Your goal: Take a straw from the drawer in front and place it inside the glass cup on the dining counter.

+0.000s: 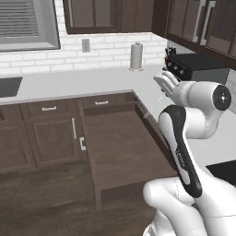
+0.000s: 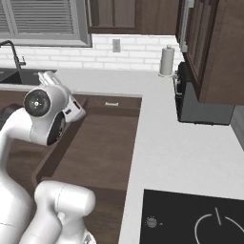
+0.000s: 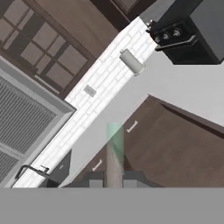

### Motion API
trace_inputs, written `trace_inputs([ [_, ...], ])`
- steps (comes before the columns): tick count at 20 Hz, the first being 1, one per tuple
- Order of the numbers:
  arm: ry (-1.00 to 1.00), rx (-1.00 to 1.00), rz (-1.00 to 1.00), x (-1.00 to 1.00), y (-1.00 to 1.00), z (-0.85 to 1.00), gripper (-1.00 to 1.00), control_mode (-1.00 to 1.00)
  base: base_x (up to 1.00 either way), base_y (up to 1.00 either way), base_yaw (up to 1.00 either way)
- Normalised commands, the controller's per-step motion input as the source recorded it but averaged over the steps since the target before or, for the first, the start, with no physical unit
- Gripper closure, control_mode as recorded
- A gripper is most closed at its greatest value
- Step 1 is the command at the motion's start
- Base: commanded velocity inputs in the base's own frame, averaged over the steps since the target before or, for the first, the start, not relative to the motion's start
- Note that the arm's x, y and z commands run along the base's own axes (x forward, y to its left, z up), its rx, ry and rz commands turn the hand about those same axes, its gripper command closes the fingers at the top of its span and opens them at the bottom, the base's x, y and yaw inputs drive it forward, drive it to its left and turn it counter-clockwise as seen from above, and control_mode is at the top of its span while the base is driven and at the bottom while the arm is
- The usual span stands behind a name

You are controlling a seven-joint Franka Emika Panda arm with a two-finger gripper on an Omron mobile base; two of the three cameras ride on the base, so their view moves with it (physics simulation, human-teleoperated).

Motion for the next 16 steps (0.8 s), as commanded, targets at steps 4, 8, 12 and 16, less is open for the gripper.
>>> trace_inputs([
  [4,-0.14,0.0,0.0,-0.77,0.0,0.12,1.0,-1.0,0.0,0.0,0.0],
  [8,-0.04,0.0,0.0,-0.42,0.0,0.02,1.0,-1.0,0.0,0.0,0.0],
  [12,0.0,0.0,0.0,0.0,0.0,-0.01,1.0,-1.0,0.0,0.0,0.0],
  [16,0.0,0.0,0.0,0.0,0.0,0.0,1.0,1.0,-0.12,0.16,0.02],
])
